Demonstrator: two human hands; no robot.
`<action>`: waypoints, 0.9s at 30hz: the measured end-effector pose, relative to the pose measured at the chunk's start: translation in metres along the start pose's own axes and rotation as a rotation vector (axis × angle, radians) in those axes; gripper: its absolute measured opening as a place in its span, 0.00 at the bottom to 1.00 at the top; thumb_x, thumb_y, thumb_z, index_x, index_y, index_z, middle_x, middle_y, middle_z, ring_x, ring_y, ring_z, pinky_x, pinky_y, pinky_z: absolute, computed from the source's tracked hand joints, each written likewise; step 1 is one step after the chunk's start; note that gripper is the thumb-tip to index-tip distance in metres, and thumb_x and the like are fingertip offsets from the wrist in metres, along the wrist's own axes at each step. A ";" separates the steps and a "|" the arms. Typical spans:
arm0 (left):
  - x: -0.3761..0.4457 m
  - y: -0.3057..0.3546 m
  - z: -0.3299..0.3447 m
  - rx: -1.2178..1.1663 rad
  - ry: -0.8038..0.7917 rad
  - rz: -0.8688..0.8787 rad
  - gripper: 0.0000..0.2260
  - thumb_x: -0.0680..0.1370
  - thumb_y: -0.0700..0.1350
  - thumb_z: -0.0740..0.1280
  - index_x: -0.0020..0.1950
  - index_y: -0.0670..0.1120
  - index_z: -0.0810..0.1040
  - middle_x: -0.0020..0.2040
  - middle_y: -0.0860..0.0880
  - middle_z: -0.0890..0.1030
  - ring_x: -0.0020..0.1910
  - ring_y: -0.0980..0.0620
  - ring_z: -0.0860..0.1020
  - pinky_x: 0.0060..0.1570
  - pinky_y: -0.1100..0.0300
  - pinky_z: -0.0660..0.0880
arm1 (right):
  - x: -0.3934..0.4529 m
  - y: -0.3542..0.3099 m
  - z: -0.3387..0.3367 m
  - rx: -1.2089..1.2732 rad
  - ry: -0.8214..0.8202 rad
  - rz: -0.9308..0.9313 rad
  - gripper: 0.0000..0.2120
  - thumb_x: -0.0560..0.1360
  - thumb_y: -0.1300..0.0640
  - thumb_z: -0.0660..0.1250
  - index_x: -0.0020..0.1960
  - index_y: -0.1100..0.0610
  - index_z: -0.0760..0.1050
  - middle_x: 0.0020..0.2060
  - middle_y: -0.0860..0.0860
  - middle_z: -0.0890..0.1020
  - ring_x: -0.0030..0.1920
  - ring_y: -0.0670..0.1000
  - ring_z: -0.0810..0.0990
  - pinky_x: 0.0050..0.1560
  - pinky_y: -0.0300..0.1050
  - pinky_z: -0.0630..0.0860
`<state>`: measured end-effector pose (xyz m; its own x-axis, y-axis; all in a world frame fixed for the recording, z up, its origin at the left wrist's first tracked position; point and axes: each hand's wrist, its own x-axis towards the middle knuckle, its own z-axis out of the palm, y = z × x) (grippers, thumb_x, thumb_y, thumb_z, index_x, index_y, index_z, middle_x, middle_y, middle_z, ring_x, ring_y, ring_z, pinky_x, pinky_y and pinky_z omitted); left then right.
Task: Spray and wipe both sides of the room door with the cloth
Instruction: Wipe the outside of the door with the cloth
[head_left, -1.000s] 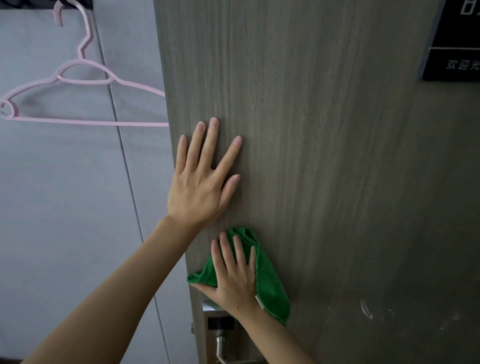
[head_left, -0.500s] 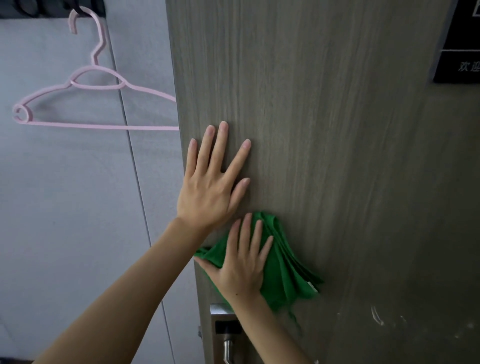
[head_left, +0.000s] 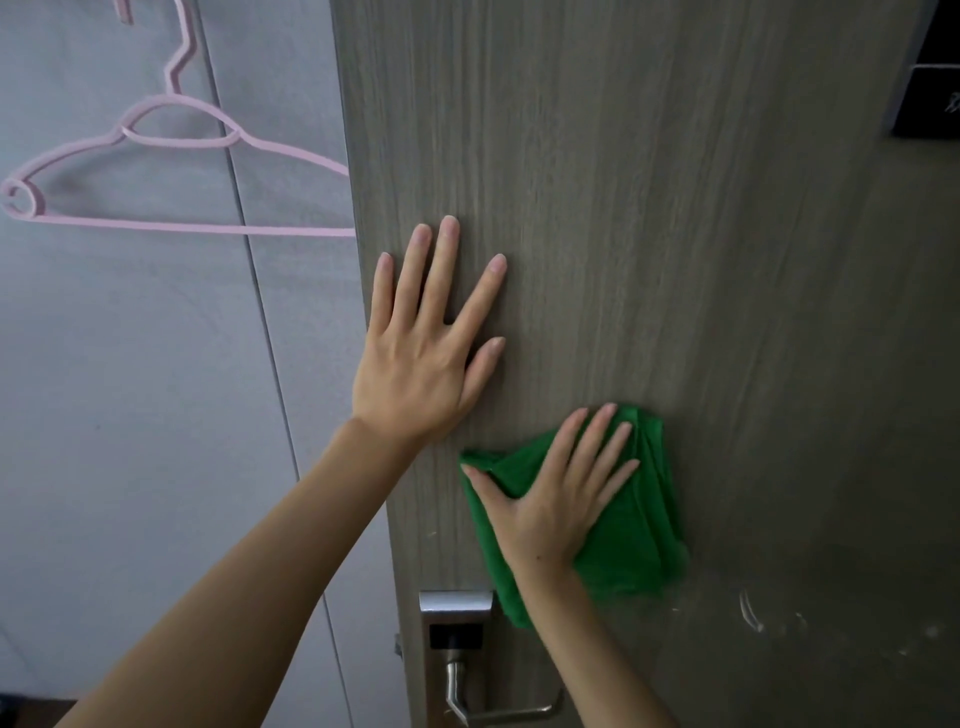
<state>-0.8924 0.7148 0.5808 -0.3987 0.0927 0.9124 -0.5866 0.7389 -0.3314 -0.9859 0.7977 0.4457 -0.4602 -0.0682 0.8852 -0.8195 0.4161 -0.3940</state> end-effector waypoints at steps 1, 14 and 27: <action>0.000 0.000 0.000 0.000 -0.001 -0.001 0.24 0.83 0.55 0.54 0.77 0.46 0.61 0.76 0.35 0.59 0.75 0.36 0.54 0.74 0.42 0.48 | -0.001 -0.011 0.003 -0.004 -0.001 -0.009 0.53 0.69 0.23 0.53 0.79 0.57 0.42 0.78 0.53 0.42 0.77 0.58 0.44 0.75 0.62 0.43; 0.000 -0.001 0.000 0.005 0.011 0.000 0.24 0.83 0.54 0.55 0.77 0.46 0.61 0.75 0.33 0.60 0.75 0.35 0.56 0.74 0.41 0.50 | -0.044 0.039 0.014 -0.067 -0.060 -0.541 0.47 0.70 0.28 0.56 0.78 0.54 0.49 0.78 0.49 0.46 0.78 0.52 0.46 0.76 0.55 0.41; 0.000 0.002 0.000 0.021 -0.003 -0.008 0.25 0.83 0.55 0.54 0.77 0.45 0.60 0.75 0.32 0.59 0.75 0.34 0.55 0.74 0.42 0.46 | -0.038 0.069 0.004 -0.098 -0.043 -0.294 0.48 0.71 0.25 0.53 0.78 0.57 0.49 0.78 0.54 0.44 0.77 0.58 0.45 0.75 0.61 0.42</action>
<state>-0.8938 0.7167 0.5800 -0.3963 0.0850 0.9142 -0.6043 0.7254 -0.3294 -1.0268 0.8251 0.3838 -0.2245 -0.2362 0.9454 -0.8839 0.4577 -0.0956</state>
